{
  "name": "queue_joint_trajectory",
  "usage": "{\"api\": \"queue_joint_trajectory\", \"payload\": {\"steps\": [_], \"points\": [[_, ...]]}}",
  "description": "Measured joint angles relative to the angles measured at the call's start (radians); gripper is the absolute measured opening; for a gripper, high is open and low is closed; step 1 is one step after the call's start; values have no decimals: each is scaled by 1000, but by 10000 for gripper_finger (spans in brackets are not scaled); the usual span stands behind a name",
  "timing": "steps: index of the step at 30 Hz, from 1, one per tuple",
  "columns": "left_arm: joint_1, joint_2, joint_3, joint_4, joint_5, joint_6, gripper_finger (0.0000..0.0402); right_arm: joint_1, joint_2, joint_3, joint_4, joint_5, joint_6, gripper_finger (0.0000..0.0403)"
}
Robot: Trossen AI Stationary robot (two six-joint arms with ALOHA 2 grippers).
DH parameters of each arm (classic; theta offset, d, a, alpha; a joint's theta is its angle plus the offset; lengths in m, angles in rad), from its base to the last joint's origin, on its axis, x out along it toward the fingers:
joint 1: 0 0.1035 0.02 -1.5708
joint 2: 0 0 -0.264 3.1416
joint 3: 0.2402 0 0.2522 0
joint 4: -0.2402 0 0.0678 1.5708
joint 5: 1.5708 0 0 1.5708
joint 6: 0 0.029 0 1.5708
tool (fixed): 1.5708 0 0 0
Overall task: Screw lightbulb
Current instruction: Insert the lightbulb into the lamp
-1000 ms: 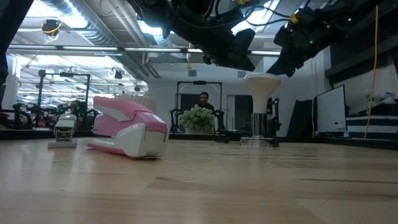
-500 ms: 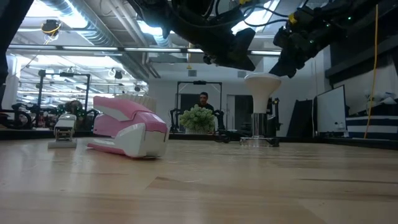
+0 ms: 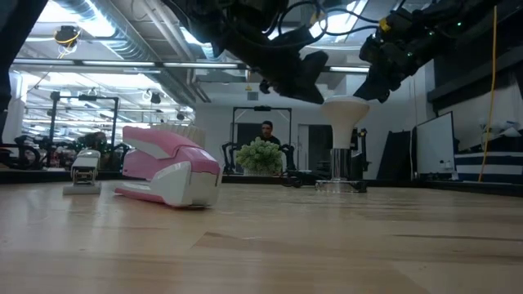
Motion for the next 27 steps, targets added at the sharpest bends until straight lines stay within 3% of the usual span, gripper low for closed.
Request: {"api": "queue_joint_trajectory", "payload": {"steps": [13, 21, 27], "points": [[-54, 0, 0, 4, 1, 16, 0, 0, 0, 0, 1, 0, 8, 3], [-69, 26, 1, 119, 80, 17, 0, 0, 0, 0, 2, 0, 8, 3], [-59, 56, 0, 142, 69, 16, 0, 0, 0, 0, 1, -1, 17, 3]]}}
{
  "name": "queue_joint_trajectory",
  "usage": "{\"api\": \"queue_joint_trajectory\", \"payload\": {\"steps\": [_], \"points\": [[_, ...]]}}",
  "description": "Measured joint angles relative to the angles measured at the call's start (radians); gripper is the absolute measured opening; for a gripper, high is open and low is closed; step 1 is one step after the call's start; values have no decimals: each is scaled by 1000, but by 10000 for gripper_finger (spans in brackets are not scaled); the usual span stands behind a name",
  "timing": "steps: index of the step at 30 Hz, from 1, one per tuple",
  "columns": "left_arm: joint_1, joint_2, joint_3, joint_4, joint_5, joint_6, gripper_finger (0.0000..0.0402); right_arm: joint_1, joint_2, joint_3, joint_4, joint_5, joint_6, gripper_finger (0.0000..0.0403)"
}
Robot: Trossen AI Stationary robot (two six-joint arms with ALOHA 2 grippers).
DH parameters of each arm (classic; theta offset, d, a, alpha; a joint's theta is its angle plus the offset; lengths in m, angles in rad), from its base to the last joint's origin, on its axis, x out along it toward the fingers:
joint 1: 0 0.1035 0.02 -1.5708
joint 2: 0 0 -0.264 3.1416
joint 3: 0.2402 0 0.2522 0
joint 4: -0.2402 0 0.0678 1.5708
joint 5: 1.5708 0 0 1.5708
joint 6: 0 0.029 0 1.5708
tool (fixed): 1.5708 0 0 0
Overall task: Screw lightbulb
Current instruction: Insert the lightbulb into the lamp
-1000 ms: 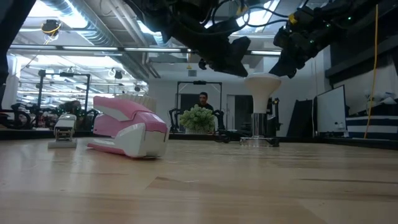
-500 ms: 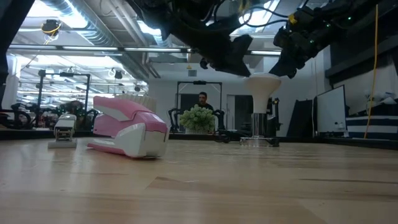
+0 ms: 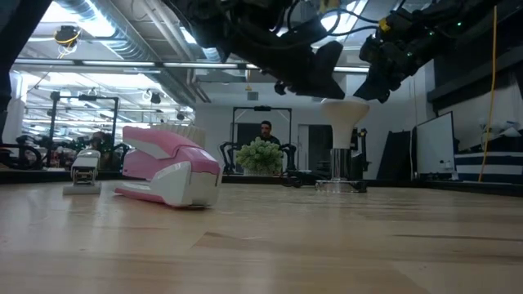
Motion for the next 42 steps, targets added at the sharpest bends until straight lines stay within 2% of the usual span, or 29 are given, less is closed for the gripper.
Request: {"api": "queue_joint_trajectory", "payload": {"steps": [7, 23, 28, 42], "points": [[23, 0, 0, -1, -15, -3, 0, 0, 0, 0, 0, 0, 1, 3], [33, 0, 0, -11, -167, -20, 0, -1, -1, 1, -33, 0, 1, 3], [33, -1, 0, -35, -230, -26, 0, -1, -1, 1, -46, -49, 4, 3], [86, 0, 0, -38, -223, -59, 0, 1, 0, 0, -46, -87, 40, 3]]}}
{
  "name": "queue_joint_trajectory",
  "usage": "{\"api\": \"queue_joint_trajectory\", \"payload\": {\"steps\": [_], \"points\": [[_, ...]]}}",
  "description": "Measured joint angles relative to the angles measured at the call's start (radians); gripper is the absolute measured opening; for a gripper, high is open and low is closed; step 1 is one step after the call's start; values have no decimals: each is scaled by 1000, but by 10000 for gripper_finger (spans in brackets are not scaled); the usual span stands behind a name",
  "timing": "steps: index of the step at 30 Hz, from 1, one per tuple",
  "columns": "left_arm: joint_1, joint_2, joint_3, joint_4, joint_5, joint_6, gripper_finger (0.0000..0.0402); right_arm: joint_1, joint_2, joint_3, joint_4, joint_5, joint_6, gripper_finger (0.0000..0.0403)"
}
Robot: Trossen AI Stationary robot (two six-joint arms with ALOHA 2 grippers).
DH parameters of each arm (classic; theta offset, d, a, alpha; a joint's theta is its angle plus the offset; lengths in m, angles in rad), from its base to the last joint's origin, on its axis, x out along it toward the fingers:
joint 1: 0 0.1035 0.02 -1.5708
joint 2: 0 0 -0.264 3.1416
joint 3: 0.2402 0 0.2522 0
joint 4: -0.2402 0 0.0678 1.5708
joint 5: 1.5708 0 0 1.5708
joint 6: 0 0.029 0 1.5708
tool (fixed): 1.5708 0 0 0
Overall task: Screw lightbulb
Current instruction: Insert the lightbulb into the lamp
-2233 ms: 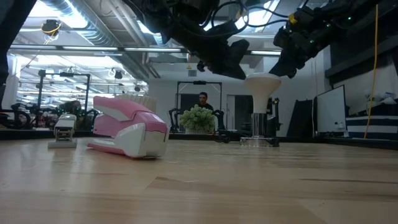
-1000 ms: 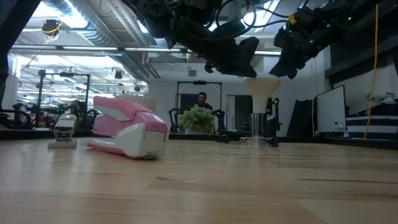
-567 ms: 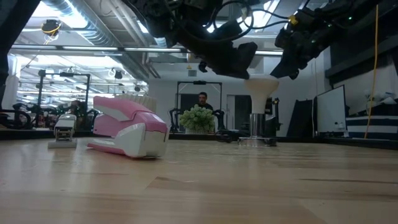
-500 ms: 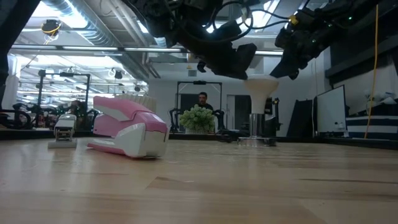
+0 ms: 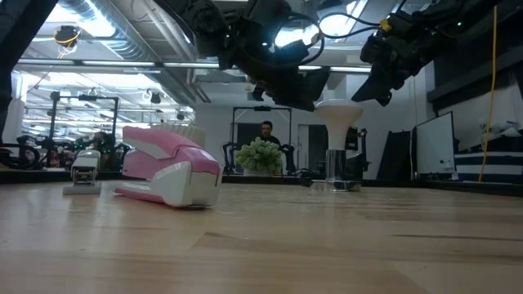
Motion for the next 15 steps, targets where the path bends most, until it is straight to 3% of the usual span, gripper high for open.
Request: {"api": "queue_joint_trajectory", "payload": {"steps": [7, 15], "points": [[8, 0, -1, 0, -2, -7, 0, 0, 0, -1, 28, 7, 0, 3], [-11, -42, -1, 10, -81, 57, 0, -1, -1, 51, 65, 20, 0, 3]]}}
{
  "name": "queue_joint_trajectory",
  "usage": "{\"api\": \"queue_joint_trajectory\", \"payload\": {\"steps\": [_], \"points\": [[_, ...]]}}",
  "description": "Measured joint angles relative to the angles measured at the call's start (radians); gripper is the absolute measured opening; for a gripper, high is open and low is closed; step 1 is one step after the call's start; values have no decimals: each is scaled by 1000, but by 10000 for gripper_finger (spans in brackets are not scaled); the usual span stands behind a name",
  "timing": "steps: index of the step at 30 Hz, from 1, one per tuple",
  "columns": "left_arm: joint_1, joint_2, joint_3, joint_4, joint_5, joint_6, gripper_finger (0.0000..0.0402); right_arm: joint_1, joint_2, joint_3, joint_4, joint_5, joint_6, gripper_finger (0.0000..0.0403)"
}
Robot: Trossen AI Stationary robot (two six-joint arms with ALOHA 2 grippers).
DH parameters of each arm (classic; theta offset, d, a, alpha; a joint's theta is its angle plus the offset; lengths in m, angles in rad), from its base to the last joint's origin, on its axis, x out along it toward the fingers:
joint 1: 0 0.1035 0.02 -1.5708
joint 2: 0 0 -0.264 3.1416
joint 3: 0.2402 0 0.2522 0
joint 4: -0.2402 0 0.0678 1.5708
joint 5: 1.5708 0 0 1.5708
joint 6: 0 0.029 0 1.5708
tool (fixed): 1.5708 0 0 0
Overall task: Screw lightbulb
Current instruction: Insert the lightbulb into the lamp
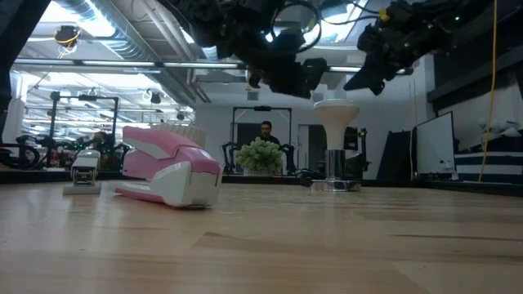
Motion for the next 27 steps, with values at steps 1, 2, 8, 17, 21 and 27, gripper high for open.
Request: {"api": "queue_joint_trajectory", "payload": {"steps": [1, 2, 8, 17, 21, 27], "points": [[-5, -1, 0, 7, -1, 1, 0, 0, 0, 10, 2, 7, 0, 3], [-10, -4, 1, 4, -1, 3, 0, 0, 0, 16, 14, 27, -1, 3], [-48, -7, 1, 3, 108, 31, 0, 0, 1, 25, 23, 200, -35, 3], [-51, -7, 1, -10, 200, 41, 0, -1, 67, 25, 6, 208, -42, 3], [-29, -7, 1, -45, 216, 16, 0, -1, 87, 25, -2, 207, -42, 3], [-5, 10, 1, -61, 233, -9, 0, -1, 87, 25, -4, 207, -43, 3]]}}
